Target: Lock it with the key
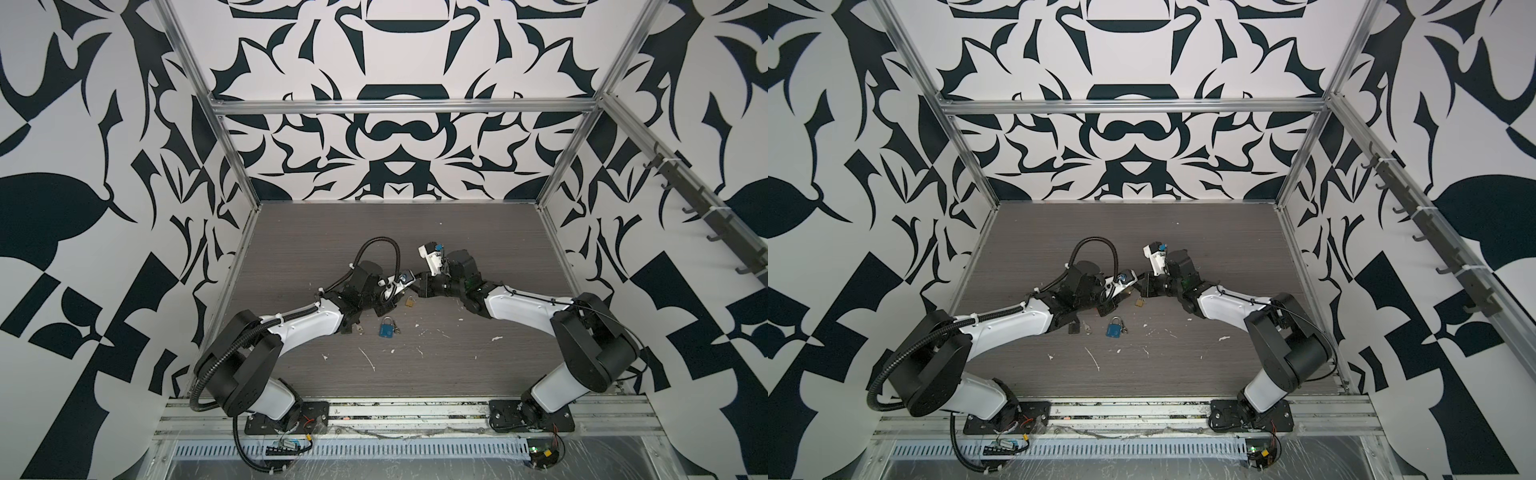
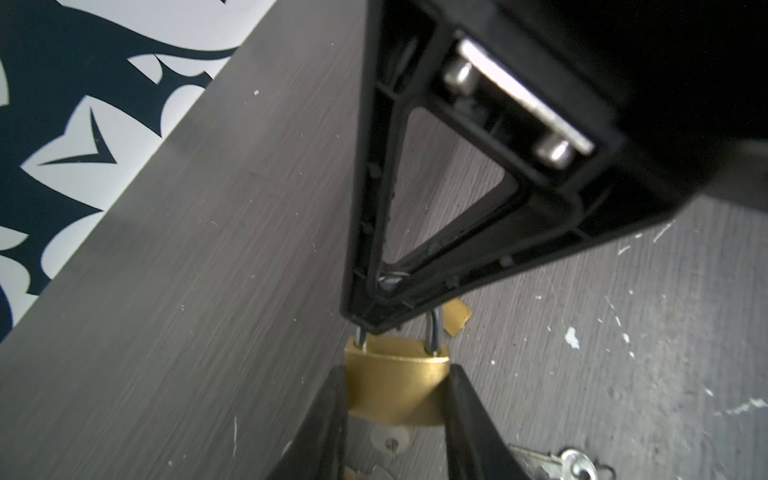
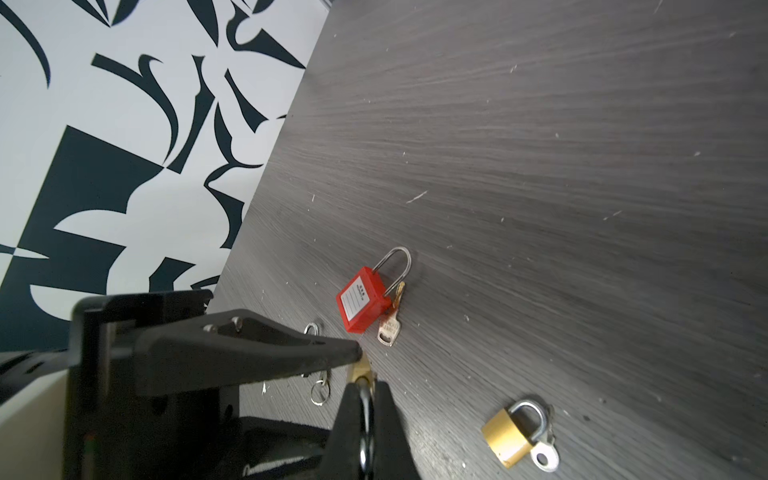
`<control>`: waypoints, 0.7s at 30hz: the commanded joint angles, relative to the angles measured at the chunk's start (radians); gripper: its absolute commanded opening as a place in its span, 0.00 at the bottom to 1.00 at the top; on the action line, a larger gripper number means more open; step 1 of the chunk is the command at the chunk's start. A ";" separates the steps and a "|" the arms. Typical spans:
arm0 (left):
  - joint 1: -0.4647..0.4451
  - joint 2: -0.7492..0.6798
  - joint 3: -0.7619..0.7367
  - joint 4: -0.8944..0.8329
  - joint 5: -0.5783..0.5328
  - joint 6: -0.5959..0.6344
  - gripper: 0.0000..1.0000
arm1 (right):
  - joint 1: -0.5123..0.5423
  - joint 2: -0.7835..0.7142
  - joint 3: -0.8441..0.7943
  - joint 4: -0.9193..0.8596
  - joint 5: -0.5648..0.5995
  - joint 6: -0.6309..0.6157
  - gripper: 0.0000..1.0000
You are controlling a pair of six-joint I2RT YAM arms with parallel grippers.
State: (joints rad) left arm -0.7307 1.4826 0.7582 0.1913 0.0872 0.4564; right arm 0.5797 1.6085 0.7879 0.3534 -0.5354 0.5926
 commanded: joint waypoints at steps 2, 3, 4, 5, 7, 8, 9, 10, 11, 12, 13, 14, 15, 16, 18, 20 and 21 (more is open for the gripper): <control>-0.021 -0.084 0.094 0.695 0.127 -0.034 0.00 | 0.103 0.068 -0.070 -0.275 -0.146 -0.003 0.00; -0.021 -0.084 0.090 0.694 0.125 -0.033 0.00 | 0.103 0.063 -0.069 -0.280 -0.144 -0.006 0.00; -0.021 -0.085 0.084 0.692 0.123 -0.033 0.00 | 0.101 0.054 -0.066 -0.286 -0.140 -0.010 0.00; -0.021 -0.088 0.080 0.683 0.121 -0.031 0.00 | 0.097 0.044 -0.061 -0.297 -0.135 -0.015 0.00; -0.022 -0.095 0.062 0.660 0.117 -0.018 0.00 | 0.085 0.020 -0.056 -0.308 -0.133 -0.019 0.00; -0.021 -0.100 0.048 0.647 0.111 -0.004 0.00 | 0.075 0.003 -0.053 -0.315 -0.133 -0.020 0.00; -0.021 -0.104 0.033 0.640 0.103 0.012 0.00 | 0.066 -0.010 -0.047 -0.325 -0.130 -0.025 0.00; -0.021 -0.111 0.011 0.639 0.090 0.017 0.00 | 0.054 -0.030 -0.038 -0.344 -0.124 -0.030 0.00; -0.021 -0.116 -0.008 0.637 0.072 0.014 0.00 | 0.044 -0.049 -0.026 -0.358 -0.119 -0.037 0.00; -0.021 -0.121 -0.021 0.627 0.055 0.008 0.00 | 0.036 -0.066 -0.013 -0.376 -0.115 -0.045 0.00; -0.021 -0.126 -0.038 0.608 0.041 0.004 0.00 | 0.027 -0.084 0.005 -0.398 -0.106 -0.054 0.00; -0.021 -0.133 -0.054 0.595 0.024 0.001 0.00 | 0.020 -0.100 0.025 -0.416 -0.099 -0.062 0.00; -0.021 -0.138 -0.070 0.586 0.012 -0.005 0.00 | 0.013 -0.115 0.038 -0.431 -0.093 -0.069 0.00; -0.022 -0.144 -0.087 0.576 -0.005 -0.011 0.00 | 0.004 -0.132 0.055 -0.443 -0.086 -0.073 0.02; -0.021 -0.159 -0.121 0.558 -0.033 -0.027 0.00 | -0.010 -0.163 0.079 -0.459 -0.073 -0.079 0.04; -0.021 -0.176 -0.152 0.538 -0.065 -0.050 0.00 | -0.035 -0.202 0.107 -0.490 -0.047 -0.089 0.13; -0.021 -0.181 -0.165 0.527 -0.083 -0.063 0.00 | -0.047 -0.219 0.116 -0.498 -0.037 -0.092 0.17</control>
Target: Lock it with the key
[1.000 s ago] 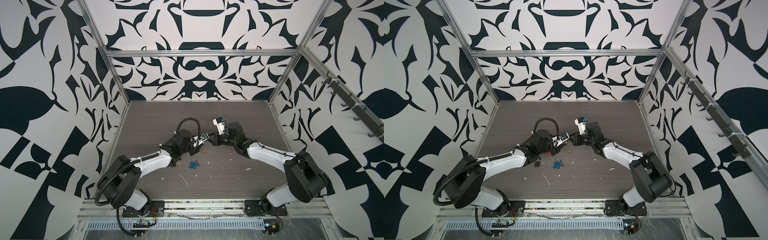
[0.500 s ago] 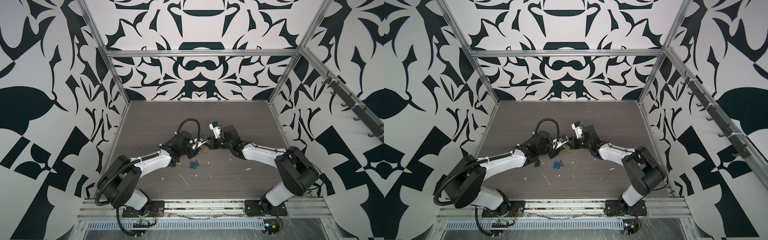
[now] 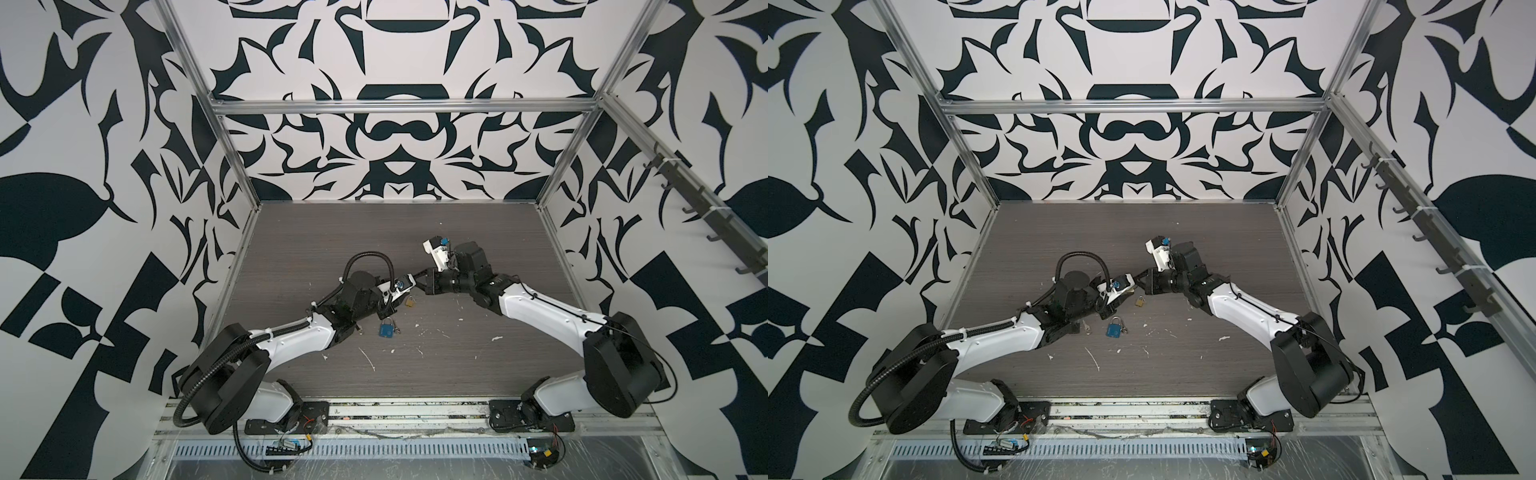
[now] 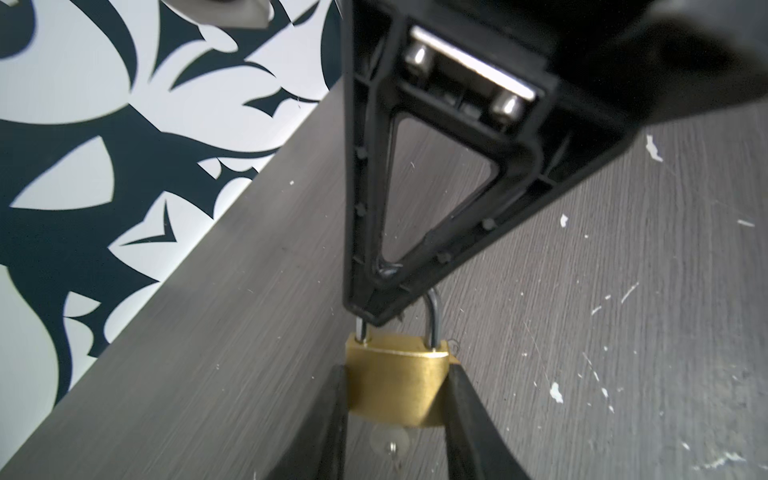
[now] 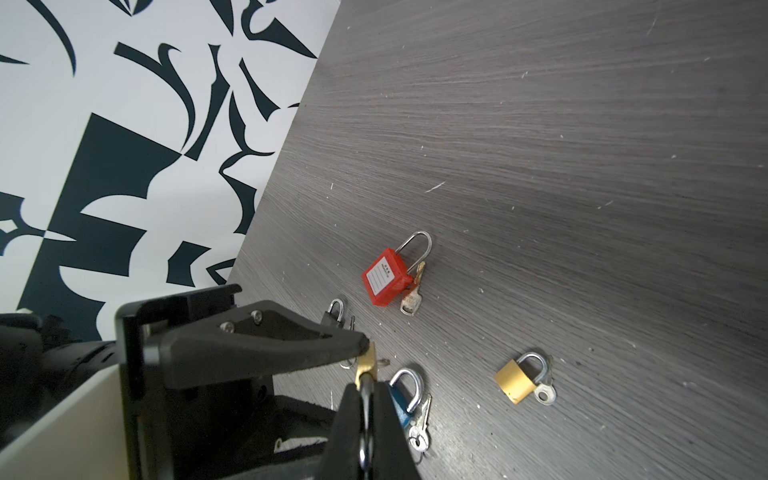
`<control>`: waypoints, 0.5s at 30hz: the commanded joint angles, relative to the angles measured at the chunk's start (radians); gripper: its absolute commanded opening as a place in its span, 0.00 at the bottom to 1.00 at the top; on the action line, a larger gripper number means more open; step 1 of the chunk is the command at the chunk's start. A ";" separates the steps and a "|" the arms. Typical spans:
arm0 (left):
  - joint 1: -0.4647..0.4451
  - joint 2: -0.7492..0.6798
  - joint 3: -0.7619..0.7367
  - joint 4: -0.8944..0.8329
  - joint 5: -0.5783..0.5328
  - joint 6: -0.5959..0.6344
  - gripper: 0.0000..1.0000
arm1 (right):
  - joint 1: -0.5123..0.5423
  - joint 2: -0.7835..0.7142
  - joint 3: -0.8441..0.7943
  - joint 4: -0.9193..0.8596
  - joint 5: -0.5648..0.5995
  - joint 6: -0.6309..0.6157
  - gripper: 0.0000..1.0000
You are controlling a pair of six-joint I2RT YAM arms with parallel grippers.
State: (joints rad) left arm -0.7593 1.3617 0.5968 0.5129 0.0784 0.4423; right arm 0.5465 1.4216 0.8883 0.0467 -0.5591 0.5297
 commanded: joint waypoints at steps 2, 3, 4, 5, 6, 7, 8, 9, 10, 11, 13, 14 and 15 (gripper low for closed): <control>0.008 -0.072 -0.016 0.159 -0.114 -0.089 0.00 | -0.043 -0.093 0.029 -0.202 0.020 -0.035 0.22; 0.008 -0.075 -0.018 0.141 -0.127 -0.104 0.00 | -0.054 -0.119 0.030 -0.202 0.037 -0.041 0.25; 0.008 -0.079 -0.023 0.128 -0.138 -0.128 0.00 | -0.065 -0.153 0.031 -0.199 0.056 -0.050 0.32; 0.008 -0.079 -0.026 0.126 -0.144 -0.157 0.00 | -0.072 -0.187 0.028 -0.189 0.072 -0.065 0.37; 0.008 -0.079 -0.025 0.123 -0.145 -0.176 0.00 | -0.074 -0.217 0.023 -0.180 0.086 -0.080 0.40; 0.007 -0.080 -0.019 0.118 -0.154 -0.202 0.00 | -0.074 -0.249 0.015 -0.173 0.102 -0.105 0.43; 0.008 -0.079 -0.010 0.104 -0.158 -0.245 0.00 | -0.074 -0.280 0.004 -0.156 0.115 -0.123 0.47; 0.008 -0.079 0.004 0.092 -0.156 -0.280 0.00 | -0.074 -0.306 -0.012 -0.134 0.122 -0.135 0.49; 0.008 -0.079 0.019 0.082 -0.155 -0.325 0.00 | -0.075 -0.332 -0.033 -0.108 0.129 -0.148 0.50; 0.008 -0.079 0.040 0.066 -0.154 -0.376 0.00 | -0.075 -0.356 -0.058 -0.075 0.129 -0.155 0.50; 0.008 -0.079 0.082 0.019 -0.157 -0.500 0.00 | -0.073 -0.394 -0.119 0.001 0.121 -0.163 0.50; 0.007 -0.080 0.112 -0.016 -0.168 -0.576 0.00 | -0.071 -0.412 -0.156 0.051 0.117 -0.173 0.50; 0.008 -0.079 0.141 -0.052 -0.183 -0.650 0.00 | -0.066 -0.428 -0.190 0.100 0.122 -0.178 0.50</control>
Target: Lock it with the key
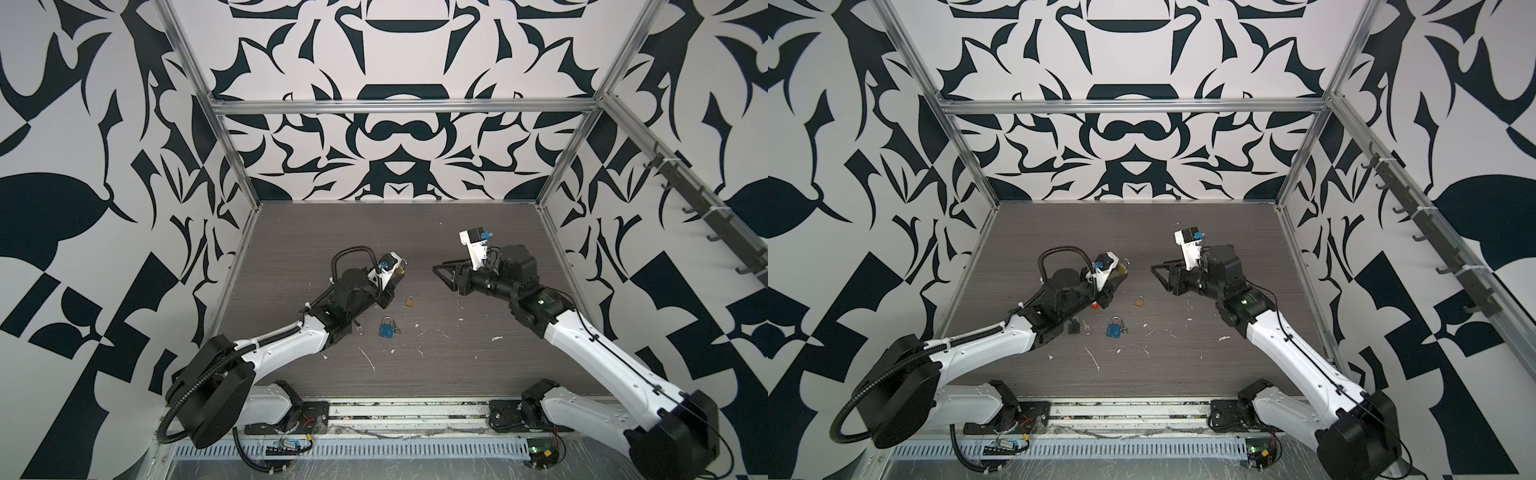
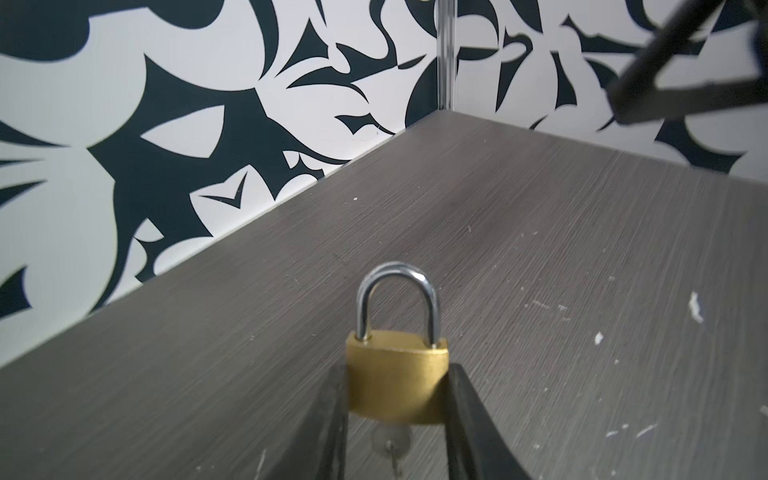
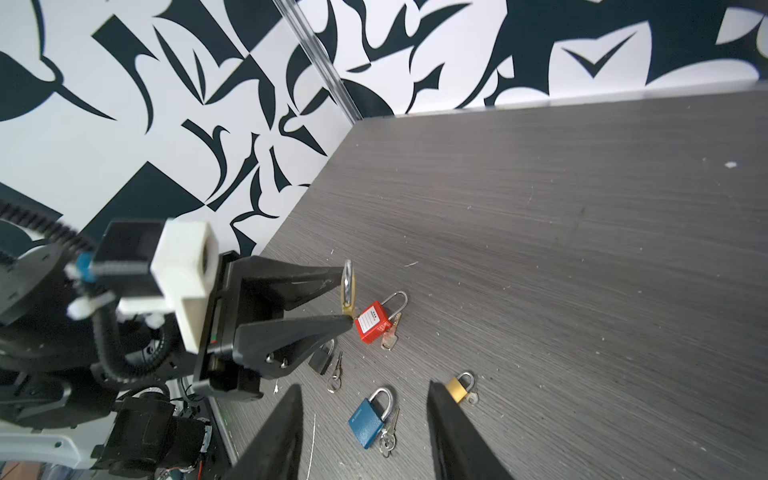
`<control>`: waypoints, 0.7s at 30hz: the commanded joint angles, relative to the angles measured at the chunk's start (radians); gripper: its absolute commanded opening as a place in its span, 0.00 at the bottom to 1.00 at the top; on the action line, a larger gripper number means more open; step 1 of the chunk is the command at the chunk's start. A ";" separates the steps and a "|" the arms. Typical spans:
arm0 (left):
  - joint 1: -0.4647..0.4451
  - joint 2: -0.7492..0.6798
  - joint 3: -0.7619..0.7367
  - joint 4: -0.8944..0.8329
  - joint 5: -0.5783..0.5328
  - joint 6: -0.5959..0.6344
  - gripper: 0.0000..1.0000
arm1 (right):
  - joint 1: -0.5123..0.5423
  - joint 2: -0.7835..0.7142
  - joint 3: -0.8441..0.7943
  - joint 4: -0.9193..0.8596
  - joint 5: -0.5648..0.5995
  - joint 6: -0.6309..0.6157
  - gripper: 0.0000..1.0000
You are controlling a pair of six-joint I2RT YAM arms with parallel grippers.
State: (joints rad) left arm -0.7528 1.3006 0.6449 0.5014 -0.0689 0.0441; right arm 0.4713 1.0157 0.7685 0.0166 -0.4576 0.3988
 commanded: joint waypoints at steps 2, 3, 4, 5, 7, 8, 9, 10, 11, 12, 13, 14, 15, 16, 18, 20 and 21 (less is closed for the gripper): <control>0.003 -0.018 0.152 -0.132 -0.074 -0.440 0.00 | 0.027 -0.051 -0.170 0.267 0.058 -0.058 0.47; 0.005 -0.018 0.170 -0.163 -0.084 -0.530 0.00 | 0.041 -0.061 -0.214 0.334 0.078 -0.072 0.46; 0.010 -0.017 0.188 -0.192 -0.084 -0.634 0.00 | 0.061 -0.066 -0.259 0.403 0.107 -0.095 0.44; 0.018 -0.013 0.198 -0.211 -0.076 -0.729 0.00 | 0.083 -0.068 -0.291 0.459 0.137 -0.123 0.44; 0.035 -0.005 0.198 -0.224 -0.061 -0.917 0.00 | 0.129 -0.058 -0.338 0.540 0.200 -0.176 0.43; 0.046 0.001 0.190 -0.212 -0.044 -0.999 0.00 | 0.153 -0.044 -0.351 0.575 0.228 -0.197 0.43; 0.053 0.008 0.180 -0.198 -0.027 -1.070 0.00 | 0.172 -0.032 -0.357 0.599 0.254 -0.209 0.42; 0.059 0.018 0.170 -0.174 -0.006 -1.135 0.00 | 0.189 -0.016 -0.360 0.626 0.274 -0.215 0.41; 0.064 0.028 0.160 -0.153 0.013 -1.185 0.00 | 0.205 0.002 -0.361 0.652 0.291 -0.214 0.40; 0.066 0.037 0.154 -0.141 0.024 -1.228 0.00 | 0.217 0.024 -0.359 0.685 0.308 -0.209 0.40; 0.067 0.042 0.151 -0.138 0.030 -1.254 0.00 | 0.227 0.044 -0.359 0.719 0.314 -0.203 0.39; 0.069 0.049 0.152 -0.141 0.035 -1.276 0.00 | 0.236 0.068 -0.355 0.759 0.327 -0.190 0.38; 0.070 0.054 0.151 -0.144 0.037 -1.288 0.00 | 0.247 0.095 -0.351 0.791 0.339 -0.178 0.38; 0.070 0.057 0.154 -0.151 0.035 -1.296 0.00 | 0.252 0.117 -0.343 0.815 0.343 -0.172 0.38; 0.071 0.061 0.160 -0.172 0.034 -1.308 0.00 | 0.264 0.168 -0.317 0.837 0.360 -0.154 0.38; 0.072 0.062 0.167 -0.192 0.032 -1.312 0.00 | 0.269 0.213 -0.291 0.848 0.373 -0.134 0.38; 0.072 0.062 0.168 -0.199 0.032 -1.311 0.00 | 0.272 0.234 -0.277 0.854 0.378 -0.122 0.37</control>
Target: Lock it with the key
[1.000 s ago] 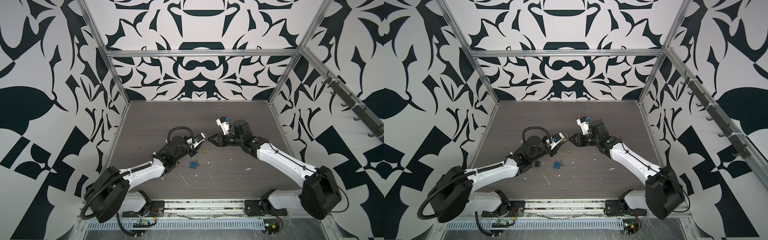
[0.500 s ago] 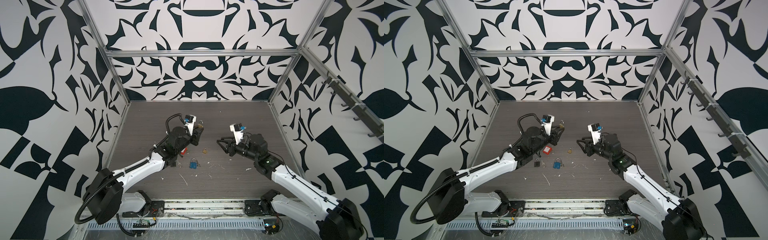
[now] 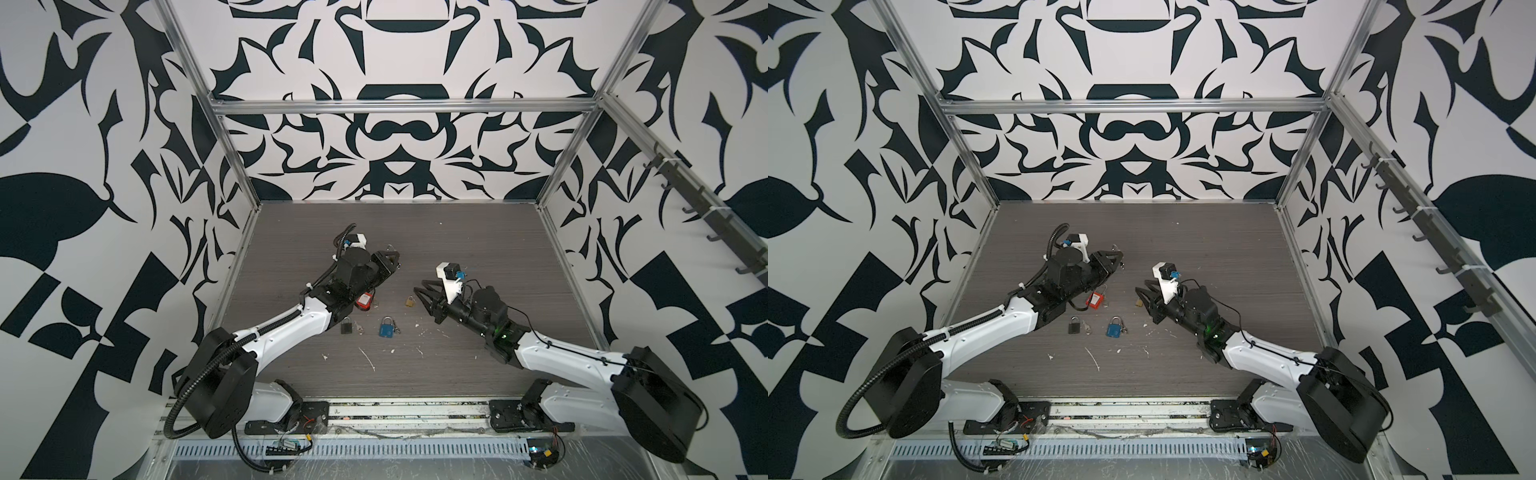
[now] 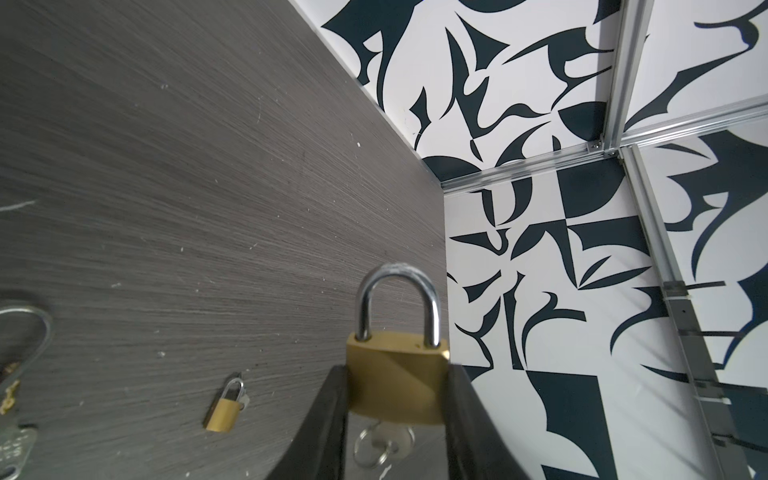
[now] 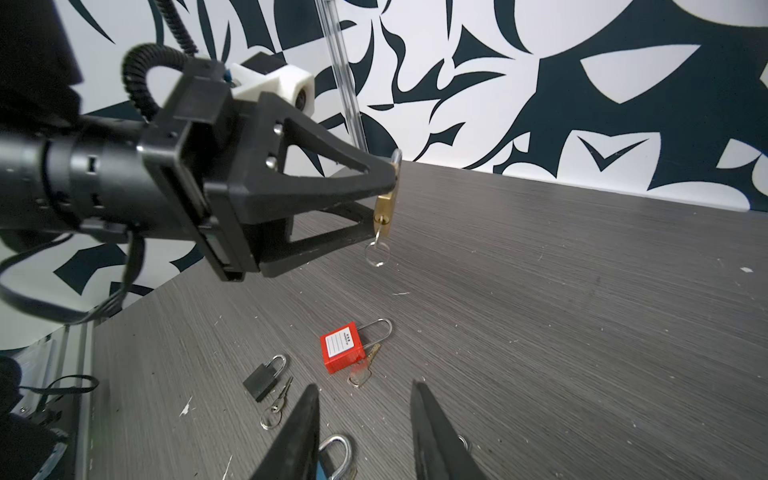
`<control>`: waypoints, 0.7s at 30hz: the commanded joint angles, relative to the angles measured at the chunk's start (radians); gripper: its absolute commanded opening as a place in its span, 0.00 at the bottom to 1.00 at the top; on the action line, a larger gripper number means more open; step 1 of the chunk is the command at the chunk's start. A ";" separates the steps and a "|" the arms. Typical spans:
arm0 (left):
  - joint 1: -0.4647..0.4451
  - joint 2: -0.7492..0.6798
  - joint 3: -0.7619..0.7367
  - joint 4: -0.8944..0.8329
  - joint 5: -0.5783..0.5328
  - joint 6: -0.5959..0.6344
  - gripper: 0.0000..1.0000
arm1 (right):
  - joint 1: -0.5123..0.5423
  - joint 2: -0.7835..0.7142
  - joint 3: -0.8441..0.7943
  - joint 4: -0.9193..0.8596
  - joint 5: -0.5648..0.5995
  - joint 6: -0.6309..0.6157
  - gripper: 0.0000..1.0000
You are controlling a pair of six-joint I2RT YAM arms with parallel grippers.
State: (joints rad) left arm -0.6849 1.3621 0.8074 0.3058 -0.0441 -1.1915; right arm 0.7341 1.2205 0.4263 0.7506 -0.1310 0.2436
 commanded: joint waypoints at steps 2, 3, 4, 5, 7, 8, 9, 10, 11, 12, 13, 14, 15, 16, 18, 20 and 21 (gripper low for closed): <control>0.004 0.000 0.007 -0.013 0.004 -0.072 0.00 | 0.013 0.067 0.090 0.131 0.061 0.058 0.36; 0.004 -0.001 0.007 -0.015 0.003 -0.067 0.00 | 0.014 0.083 0.101 0.142 0.064 0.068 0.35; 0.005 -0.001 0.007 -0.021 0.001 -0.067 0.00 | 0.015 0.097 0.111 0.146 0.072 0.082 0.34; 0.007 -0.001 0.006 -0.023 -0.001 -0.064 0.00 | 0.016 0.110 0.122 0.150 0.084 0.100 0.32; 0.008 -0.001 0.006 -0.032 -0.002 -0.061 0.00 | 0.016 0.131 0.143 0.152 0.099 0.125 0.30; 0.010 -0.003 0.005 -0.033 -0.003 -0.060 0.00 | 0.016 0.139 0.152 0.151 0.103 0.132 0.30; 0.010 -0.003 0.003 -0.032 -0.003 -0.062 0.00 | 0.016 0.151 0.163 0.152 0.103 0.136 0.29; 0.011 -0.002 0.001 -0.032 -0.003 -0.062 0.00 | 0.016 0.160 0.171 0.151 0.100 0.139 0.29; 0.013 -0.003 0.000 -0.031 -0.004 -0.060 0.00 | 0.016 0.171 0.180 0.151 0.095 0.141 0.29; 0.014 -0.004 -0.001 -0.031 -0.005 -0.061 0.00 | 0.016 0.179 0.189 0.153 0.092 0.147 0.29; 0.015 -0.006 -0.004 -0.031 -0.007 -0.061 0.00 | 0.016 0.187 0.194 0.152 0.088 0.151 0.29; 0.016 -0.006 -0.005 -0.029 -0.007 -0.060 0.00 | 0.016 0.195 0.202 0.152 0.082 0.155 0.29; 0.018 -0.007 -0.006 -0.028 -0.007 -0.061 0.00 | 0.018 0.204 0.207 0.151 0.078 0.158 0.29; 0.019 -0.007 -0.007 -0.026 -0.006 -0.060 0.00 | 0.017 0.213 0.212 0.152 0.076 0.163 0.29; 0.021 -0.009 -0.007 -0.022 -0.007 -0.059 0.00 | 0.018 0.230 0.221 0.153 0.074 0.172 0.29; 0.023 -0.008 -0.007 -0.023 -0.004 -0.059 0.00 | 0.018 0.246 0.231 0.156 0.070 0.177 0.28; 0.024 -0.008 -0.007 -0.023 -0.004 -0.060 0.00 | 0.018 0.255 0.236 0.156 0.068 0.178 0.28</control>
State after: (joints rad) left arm -0.6674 1.3624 0.8074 0.2562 -0.0418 -1.2415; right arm 0.7479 1.4727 0.6193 0.8577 -0.0563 0.3988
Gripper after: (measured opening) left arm 0.349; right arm 0.278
